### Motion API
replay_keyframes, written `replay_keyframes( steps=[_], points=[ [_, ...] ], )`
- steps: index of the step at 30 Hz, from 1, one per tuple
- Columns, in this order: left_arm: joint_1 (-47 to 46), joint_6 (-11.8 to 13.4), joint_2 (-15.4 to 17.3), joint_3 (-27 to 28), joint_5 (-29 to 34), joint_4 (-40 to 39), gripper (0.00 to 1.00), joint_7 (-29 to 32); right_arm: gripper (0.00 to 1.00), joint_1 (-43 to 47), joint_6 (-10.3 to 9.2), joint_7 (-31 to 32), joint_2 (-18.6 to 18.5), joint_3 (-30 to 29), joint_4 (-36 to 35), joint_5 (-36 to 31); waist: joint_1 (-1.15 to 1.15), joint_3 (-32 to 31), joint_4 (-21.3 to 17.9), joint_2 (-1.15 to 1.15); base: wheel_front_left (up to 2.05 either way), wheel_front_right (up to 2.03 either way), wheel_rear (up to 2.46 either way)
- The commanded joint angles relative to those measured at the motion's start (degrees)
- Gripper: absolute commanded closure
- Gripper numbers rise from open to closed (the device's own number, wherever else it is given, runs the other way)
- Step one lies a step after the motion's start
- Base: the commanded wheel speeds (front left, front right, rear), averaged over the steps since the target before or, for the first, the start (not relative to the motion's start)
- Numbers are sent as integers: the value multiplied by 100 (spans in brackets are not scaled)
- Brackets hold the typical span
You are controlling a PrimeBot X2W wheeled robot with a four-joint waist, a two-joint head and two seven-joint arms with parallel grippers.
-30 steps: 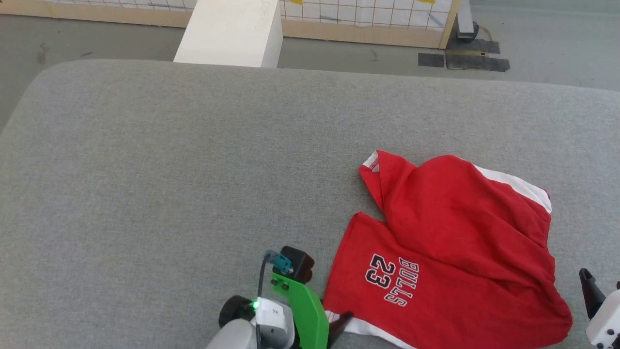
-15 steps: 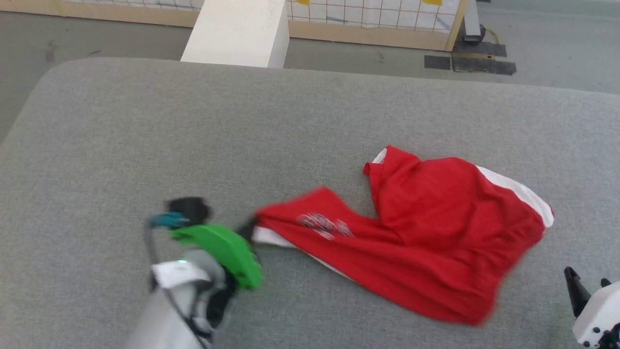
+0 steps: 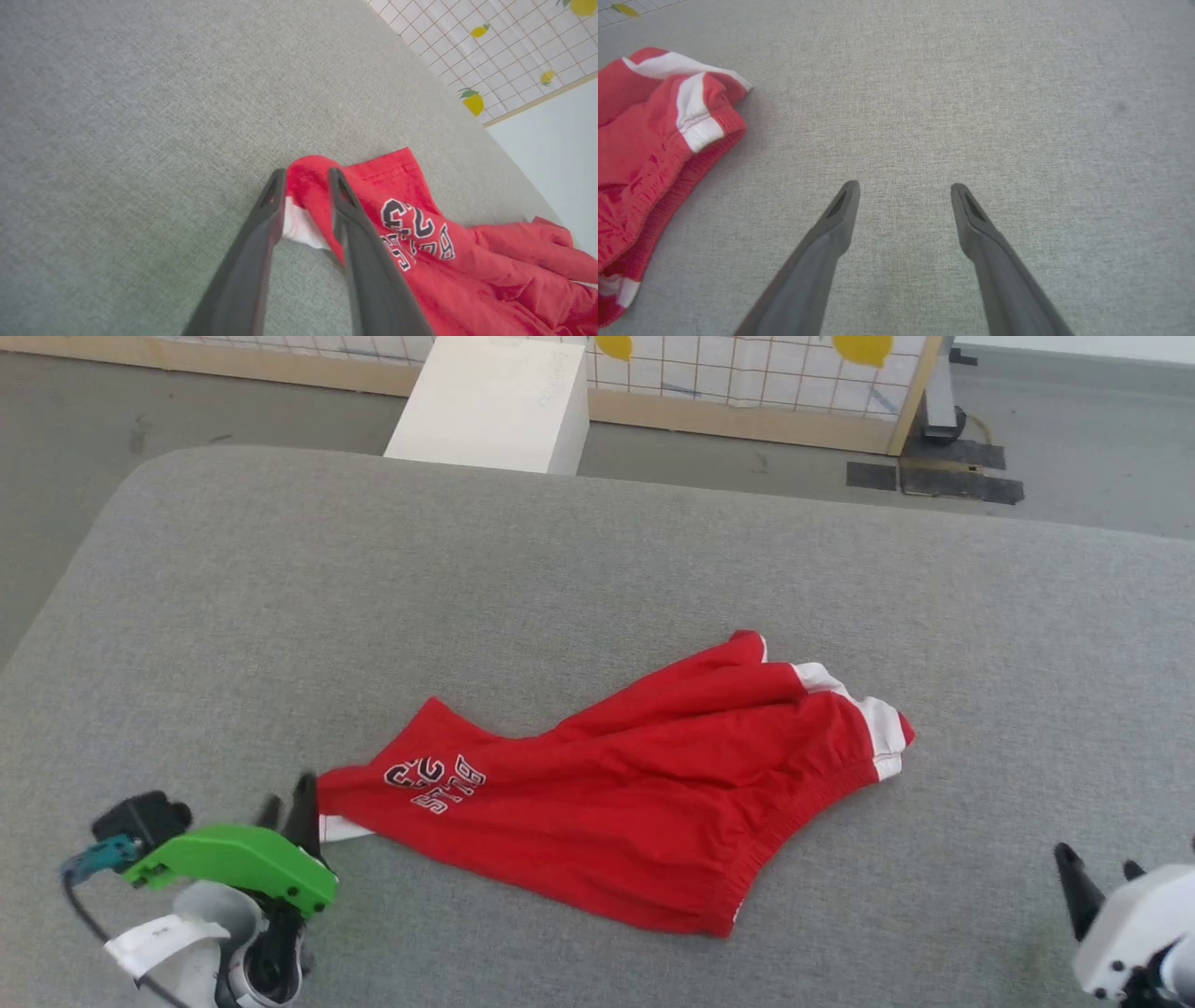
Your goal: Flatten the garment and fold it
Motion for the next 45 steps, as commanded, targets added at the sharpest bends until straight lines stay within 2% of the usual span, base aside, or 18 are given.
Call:
replay_keyframes(
  steps=[1,5,8,13,14,16,22,27,28,29,30,38,42,45],
  points=[
    [47,-142,27,25,42,-137,0,-262,0,-11,-8,-59,2,145,-73,-32,0,-2,34,52,0,0,0],
    [244,-500,176,-38,570,-532,0,-1371,0,77,-8,53,2,858,-248,52,0,11,62,52,0,0,0],
    [472,-584,234,-133,1032,-689,0,-1950,0,165,-8,201,2,1518,-369,35,0,33,63,52,0,0,0],
    [725,-544,129,-70,1493,-877,0,-2141,0,174,-8,424,2,2637,-352,174,0,76,74,52,0,0,0],
    [776,-587,8,-19,1624,-945,0,-2155,0,95,-8,592,2,3260,-246,265,0,117,122,52,0,0,0],
    [778,-624,-69,46,1682,-988,0,-2156,0,30,-8,723,2,3559,-163,308,0,142,153,52,0,0,0],
    [758,-763,-223,152,1847,-1012,0,-2158,0,-265,-8,632,2,4016,54,343,0,207,225,52,0,0,0],
    [728,-855,-309,210,1936,-976,0,-2159,0,-511,-8,306,2,4108,355,233,0,250,267,52,0,0,0],
    [723,-868,-320,217,1950,-971,0,-2159,58,-544,-8,244,2,4096,403,218,0,257,274,52,0,0,0],
    [717,-881,-332,226,1963,-968,0,-2159,83,-576,-8,184,2,4094,446,202,0,266,281,52,0,0,0],
    [709,-897,-349,238,1975,-964,0,-2159,100,-605,-8,145,2,4105,504,207,0,279,289,52,0,0,0],
    [661,-995,-443,312,2022,-931,0,-2159,100,-884,-8,-4,2,3967,647,245,0,347,305,52,0,0,0],
    [621,-1036,-482,327,2032,-912,0,-2159,100,-1356,-8,94,2,3760,772,204,0,379,295,52,0,0,0],
    [565,-1068,-503,291,2040,-886,0,-2159,100,-1892,-8,308,2,3650,1144,149,0,423,323,52,0,0,0]
  ],
)
